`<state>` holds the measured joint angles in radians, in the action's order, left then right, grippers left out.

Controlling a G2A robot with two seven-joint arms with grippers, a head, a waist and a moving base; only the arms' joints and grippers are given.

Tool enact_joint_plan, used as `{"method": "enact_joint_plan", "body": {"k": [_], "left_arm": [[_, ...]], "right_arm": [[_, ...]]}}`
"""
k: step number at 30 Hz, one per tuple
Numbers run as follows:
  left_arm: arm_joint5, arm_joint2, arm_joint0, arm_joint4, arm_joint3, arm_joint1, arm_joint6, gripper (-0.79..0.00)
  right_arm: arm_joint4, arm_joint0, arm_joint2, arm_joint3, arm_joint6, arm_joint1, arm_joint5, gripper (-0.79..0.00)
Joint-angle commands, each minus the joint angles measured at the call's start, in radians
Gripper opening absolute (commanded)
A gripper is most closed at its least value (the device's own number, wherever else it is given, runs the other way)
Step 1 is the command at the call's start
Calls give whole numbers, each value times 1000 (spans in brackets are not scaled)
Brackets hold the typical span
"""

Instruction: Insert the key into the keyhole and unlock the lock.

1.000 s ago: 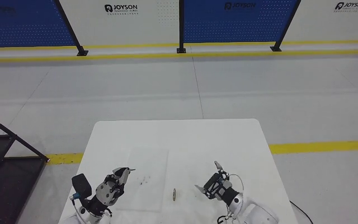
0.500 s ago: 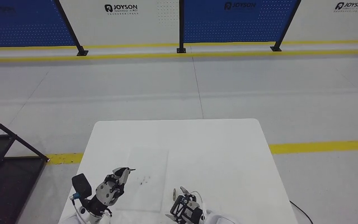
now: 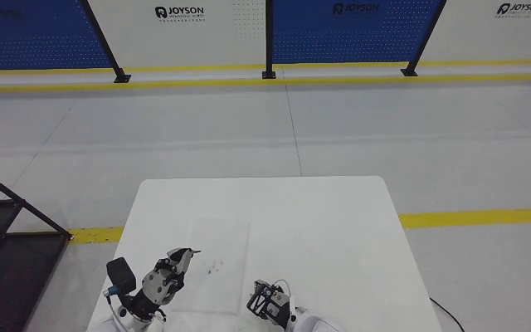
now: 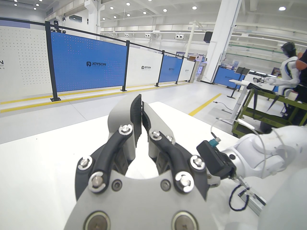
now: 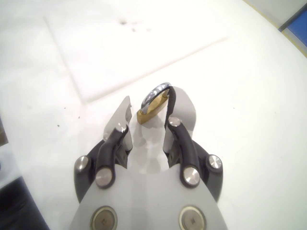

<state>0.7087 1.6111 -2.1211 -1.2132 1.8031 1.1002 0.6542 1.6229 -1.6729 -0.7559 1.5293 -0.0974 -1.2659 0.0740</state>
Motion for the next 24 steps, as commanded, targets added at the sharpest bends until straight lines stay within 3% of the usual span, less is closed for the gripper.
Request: {"method": "enact_joint_plan", "body": {"k": [1,2,9,13,19,24], "left_arm": [[0,0,0,0,0,0,0,-785],[0,0,0,0,0,0,0,-785],[0,0,0,0,0,0,0,-785],[13,-16,17,66,4,2,-21,-785],[108,-59,37,184,15,6,-10,-785],[144,-121,62,224,2,15,29,-785]], "right_arm": [[3,6,6,-7,1,-2,-8,-736],[1,9,8,-11,4,-3,-8,-785],[-44,21,-20,-8,78,-2,-17,-785],[-147,-16,-102,54,206,11,-24,-785],[-392,-88,-242,114,415,41,191,-785],[-493,-129,-304,133,542,60,408,-785]]}}
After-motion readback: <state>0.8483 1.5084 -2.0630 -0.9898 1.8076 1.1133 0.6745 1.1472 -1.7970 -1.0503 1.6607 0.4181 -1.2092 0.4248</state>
